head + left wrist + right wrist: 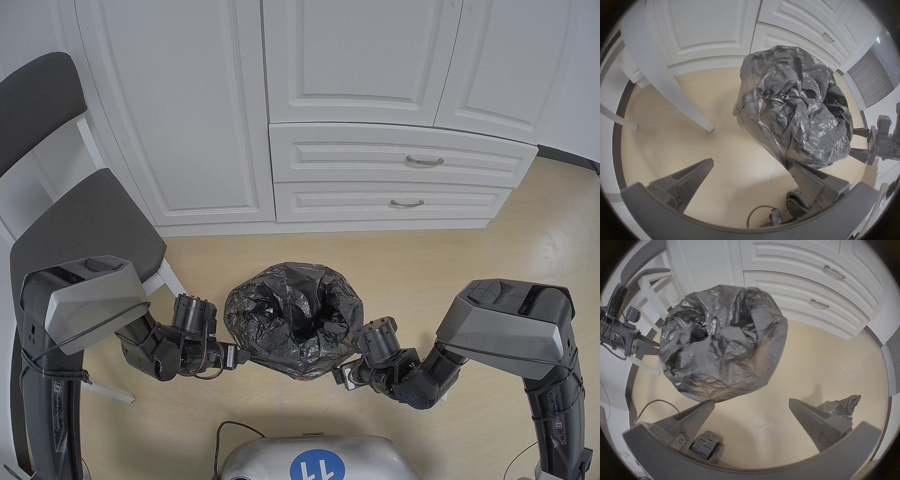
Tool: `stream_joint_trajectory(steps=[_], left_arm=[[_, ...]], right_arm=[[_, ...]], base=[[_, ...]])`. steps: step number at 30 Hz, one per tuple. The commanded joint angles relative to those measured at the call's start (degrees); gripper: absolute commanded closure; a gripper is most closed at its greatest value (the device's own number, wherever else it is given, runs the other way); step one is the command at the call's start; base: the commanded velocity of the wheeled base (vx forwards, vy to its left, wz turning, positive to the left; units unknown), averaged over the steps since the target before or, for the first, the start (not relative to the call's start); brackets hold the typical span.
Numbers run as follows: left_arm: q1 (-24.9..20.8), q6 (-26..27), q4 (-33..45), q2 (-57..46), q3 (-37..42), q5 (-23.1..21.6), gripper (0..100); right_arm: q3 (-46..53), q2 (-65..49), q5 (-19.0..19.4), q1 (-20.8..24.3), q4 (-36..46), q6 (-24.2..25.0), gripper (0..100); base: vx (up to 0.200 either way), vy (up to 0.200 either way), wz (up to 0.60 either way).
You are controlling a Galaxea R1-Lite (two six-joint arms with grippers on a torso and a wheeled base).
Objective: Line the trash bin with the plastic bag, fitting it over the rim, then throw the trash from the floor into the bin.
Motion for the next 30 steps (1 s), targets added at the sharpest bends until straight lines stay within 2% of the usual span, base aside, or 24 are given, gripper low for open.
stream_joint_trajectory(steps=[1, 8, 11, 16, 18, 23, 25, 30], left_arm=[[0.65, -1.40, -0.23, 2.97, -2.26, 0.13, 0], [1.18, -3.24, -0.32, 3.67, -3.49, 0.92, 0], [1.26, -2.72, -0.23, 0.68, -0.85, -0.13, 0], [3.29, -0.17, 0.91, -7.58, 3.98, -6.63, 0], [4.96, 1.06, 0.83, -8.72, 4.16, -7.07, 0], [7.50, 0.98, 0.03, -7.58, 2.57, -7.43, 0], [7.94, 0.71, -0.23, -4.15, 0.20, -6.90, 0], [8.21, -4.39, -2.51, 0.24, -4.02, -6.37, 0]], right_arm=[[-1.53, 2.21, -0.06, -1.11, 0.01, 0.21, 0], [-1.97, 2.48, -0.06, -2.43, 0.10, 0.30, 0], [0.14, -0.25, 0.03, -2.43, 0.10, 0.12, 0], [3.74, -6.58, 1.97, -2.52, 0.28, -0.14, 0], [4.01, -7.98, 2.23, -3.04, 0.28, -0.23, 0], [2.95, -8.25, 2.32, -5.33, 0.28, -0.14, 0], [1.72, -7.72, 2.32, -6.29, 0.28, -0.14, 0], [-0.12, -7.28, 2.32, -7.79, 0.10, 0.21, 0]], base=[[0.000, 0.000, 0.00], [0.000, 0.000, 0.00], [0.000, 0.000, 0.00], [0.000, 0.000, 0.00], [0.000, 0.000, 0.00], [0.000, 0.000, 0.00], [0.000, 0.000, 0.00], [0.000, 0.000, 0.00]])
